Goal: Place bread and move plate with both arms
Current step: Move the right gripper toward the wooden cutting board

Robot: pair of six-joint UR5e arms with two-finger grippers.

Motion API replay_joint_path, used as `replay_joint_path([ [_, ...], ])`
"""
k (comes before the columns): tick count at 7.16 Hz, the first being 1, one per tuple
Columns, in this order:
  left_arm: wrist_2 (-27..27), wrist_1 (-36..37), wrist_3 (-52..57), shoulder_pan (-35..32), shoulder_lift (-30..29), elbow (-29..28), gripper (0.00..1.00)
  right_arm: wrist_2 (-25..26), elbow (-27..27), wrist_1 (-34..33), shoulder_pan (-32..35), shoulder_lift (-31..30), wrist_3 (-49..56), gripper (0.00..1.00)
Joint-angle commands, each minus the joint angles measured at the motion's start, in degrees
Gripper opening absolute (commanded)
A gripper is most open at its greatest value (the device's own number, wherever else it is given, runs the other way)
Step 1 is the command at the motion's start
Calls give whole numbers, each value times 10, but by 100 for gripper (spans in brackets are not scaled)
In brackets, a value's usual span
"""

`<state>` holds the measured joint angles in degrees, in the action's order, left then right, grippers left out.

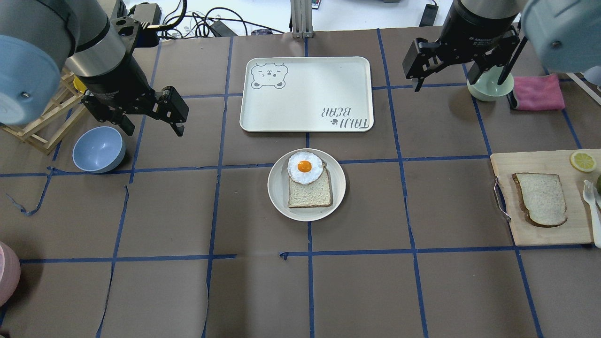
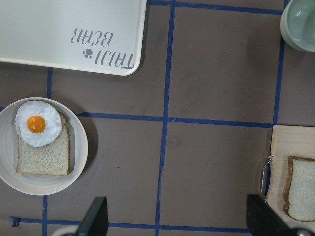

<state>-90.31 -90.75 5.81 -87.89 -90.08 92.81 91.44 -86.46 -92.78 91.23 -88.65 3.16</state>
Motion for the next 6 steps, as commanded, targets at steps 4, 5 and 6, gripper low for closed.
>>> replay_joint_path([
  [4,-4,3,0,1,-1,0,100,0,7,0,-1,4,8,100],
  [5,-3,4,0,0,-3,0,100,1,11,1,0,0,8,100],
  [6,-3,4,0,1,-3,0,100,2,10,1,-3,3,8,100],
])
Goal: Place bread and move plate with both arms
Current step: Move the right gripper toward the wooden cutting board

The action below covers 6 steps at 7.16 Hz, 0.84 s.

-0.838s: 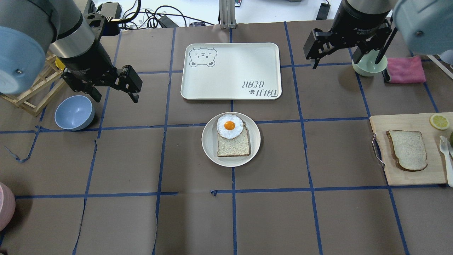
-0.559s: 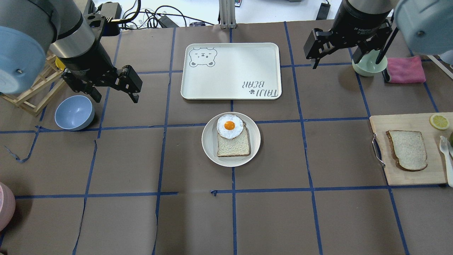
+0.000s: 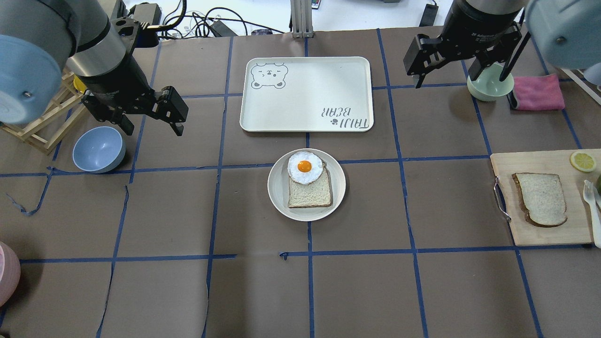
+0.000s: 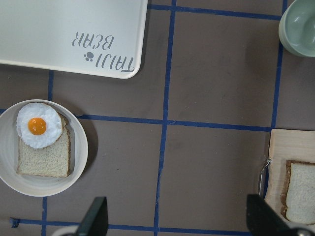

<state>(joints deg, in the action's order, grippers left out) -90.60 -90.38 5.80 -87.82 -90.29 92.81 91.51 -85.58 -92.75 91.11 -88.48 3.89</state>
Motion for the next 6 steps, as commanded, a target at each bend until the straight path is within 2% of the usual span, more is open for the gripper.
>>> replay_joint_path([
  [1,0,0,0,0,-1,0,100,2,6,5,-3,-1,-2,100],
  [6,-2,2,1,0,-2,0,100,-3,16,3,-1,-1,-9,100],
])
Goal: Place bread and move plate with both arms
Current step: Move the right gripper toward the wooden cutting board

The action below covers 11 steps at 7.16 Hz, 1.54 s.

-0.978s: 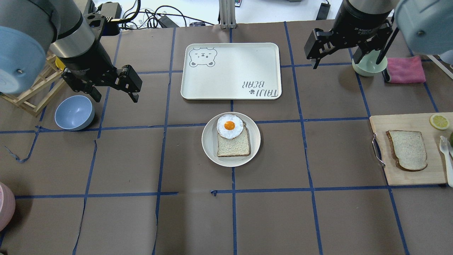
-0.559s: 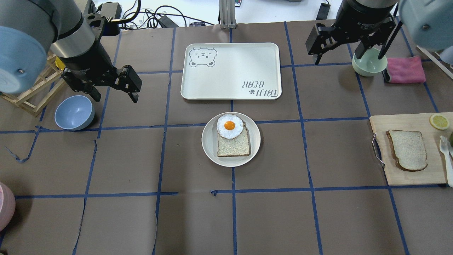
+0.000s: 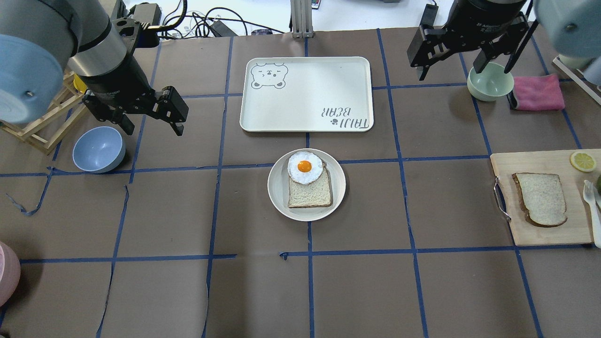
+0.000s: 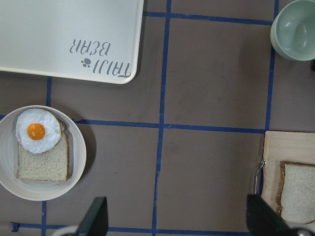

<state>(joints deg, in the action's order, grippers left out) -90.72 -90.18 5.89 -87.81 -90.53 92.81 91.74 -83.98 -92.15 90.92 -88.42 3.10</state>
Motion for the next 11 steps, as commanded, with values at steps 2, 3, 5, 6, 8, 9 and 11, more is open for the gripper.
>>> replay_joint_path([
  [2,-1,0,0,0,0,0,100,-7,-7,3,0,-2,-1,100],
  [3,-2,0,0,0,1,0,100,-10,-8,0,1,4,-2,100],
  [5,-1,1,0,0,-4,0,100,-6,-23,5,0,5,-28,100],
  [6,2,4,-3,-1,-4,1,100,-6,-28,7,0,5,-32,100],
  [8,2,7,-2,0,-6,-1,100,34,-77,-5,-20,5,-31,100],
  [9,-2,8,-4,-2,-4,2,100,86,-108,-7,-42,5,-31,100],
  [11,5,11,-7,-2,-2,5,100,107,-188,-29,-154,9,-15,100],
])
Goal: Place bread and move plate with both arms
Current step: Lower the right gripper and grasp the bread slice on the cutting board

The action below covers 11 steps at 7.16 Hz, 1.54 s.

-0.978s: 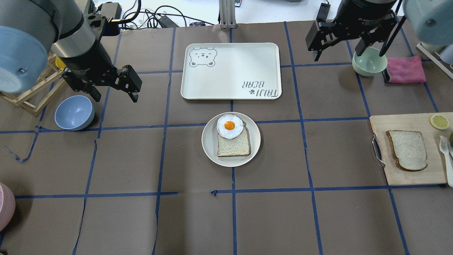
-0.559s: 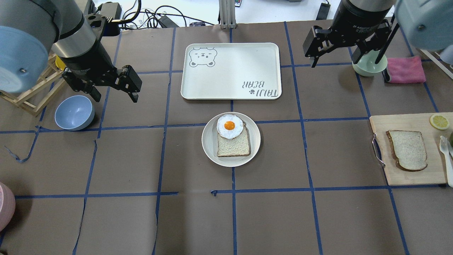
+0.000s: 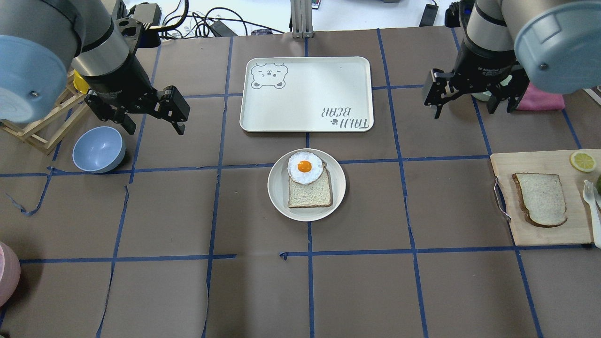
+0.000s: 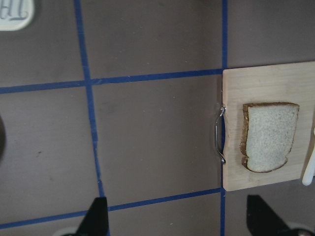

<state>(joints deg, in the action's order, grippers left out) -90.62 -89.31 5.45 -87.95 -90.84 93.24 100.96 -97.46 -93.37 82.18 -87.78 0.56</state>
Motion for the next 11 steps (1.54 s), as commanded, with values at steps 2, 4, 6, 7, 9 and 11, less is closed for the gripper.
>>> replay_joint_path([
  [2,4,2,-4,0,0,2,100,20,-170,-242,-152,27,149,100],
  [4,4,3,-4,0,1,2,100,18,-212,-365,-205,94,243,100],
  [6,4,3,-4,0,1,2,100,31,-214,-378,-207,110,245,90],
  [7,2,3,-3,0,0,3,100,33,-215,-378,-207,110,251,90],
  [9,-1,2,-3,0,1,3,100,33,-219,-379,-207,117,270,88],
  [11,-3,3,-2,0,1,4,100,33,-221,-381,-207,129,261,88],
])
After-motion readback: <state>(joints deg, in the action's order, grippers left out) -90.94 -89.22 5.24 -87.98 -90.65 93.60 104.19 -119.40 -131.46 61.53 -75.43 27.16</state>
